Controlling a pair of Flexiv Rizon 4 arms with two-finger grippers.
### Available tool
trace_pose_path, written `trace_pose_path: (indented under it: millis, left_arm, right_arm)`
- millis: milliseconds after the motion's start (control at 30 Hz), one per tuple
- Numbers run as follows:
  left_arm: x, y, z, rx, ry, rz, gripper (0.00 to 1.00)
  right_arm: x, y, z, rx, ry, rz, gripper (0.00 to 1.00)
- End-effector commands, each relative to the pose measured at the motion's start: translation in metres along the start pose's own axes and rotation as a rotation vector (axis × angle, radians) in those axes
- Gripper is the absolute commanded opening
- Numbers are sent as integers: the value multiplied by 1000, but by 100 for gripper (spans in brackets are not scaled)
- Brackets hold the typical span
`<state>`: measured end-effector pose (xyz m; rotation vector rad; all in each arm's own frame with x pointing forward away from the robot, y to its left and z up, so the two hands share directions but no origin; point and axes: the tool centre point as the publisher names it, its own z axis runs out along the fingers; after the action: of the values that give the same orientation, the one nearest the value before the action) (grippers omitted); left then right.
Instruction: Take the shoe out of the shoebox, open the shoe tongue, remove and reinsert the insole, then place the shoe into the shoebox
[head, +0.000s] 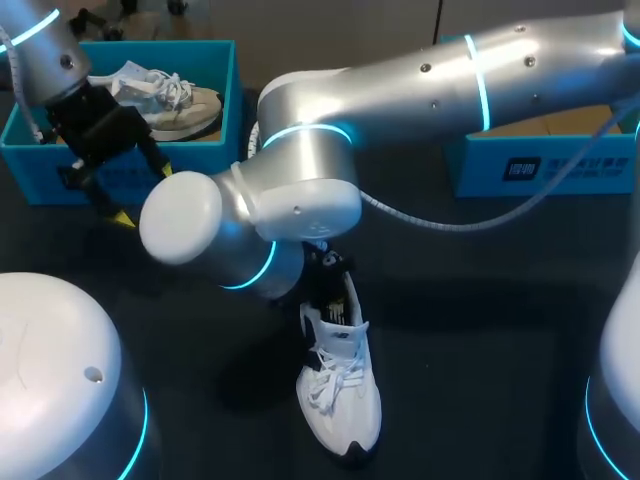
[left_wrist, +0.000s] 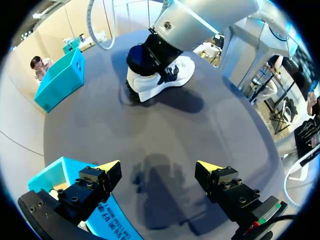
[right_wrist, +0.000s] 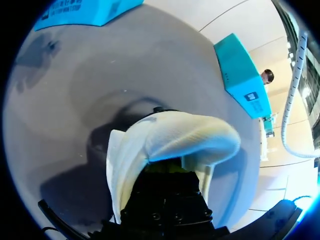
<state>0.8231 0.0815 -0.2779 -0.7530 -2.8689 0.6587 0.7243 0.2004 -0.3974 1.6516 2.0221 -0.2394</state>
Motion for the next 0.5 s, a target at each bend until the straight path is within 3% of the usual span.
trace_pose_path:
  millis: [33, 300, 500]
  left_arm:
    - [1, -1, -1, -4, 1, 0, 100]
    - [1, -1, -1, -4, 1, 0, 100]
    - [1, -1, -1, -4, 1, 0, 100]
  right_arm:
    - [3, -7, 3, -8, 34, 345, 0]
    - [-15, -7, -30, -83, -45, 367, 0]
    - [-18, -3, -26, -83, -57, 359, 0]
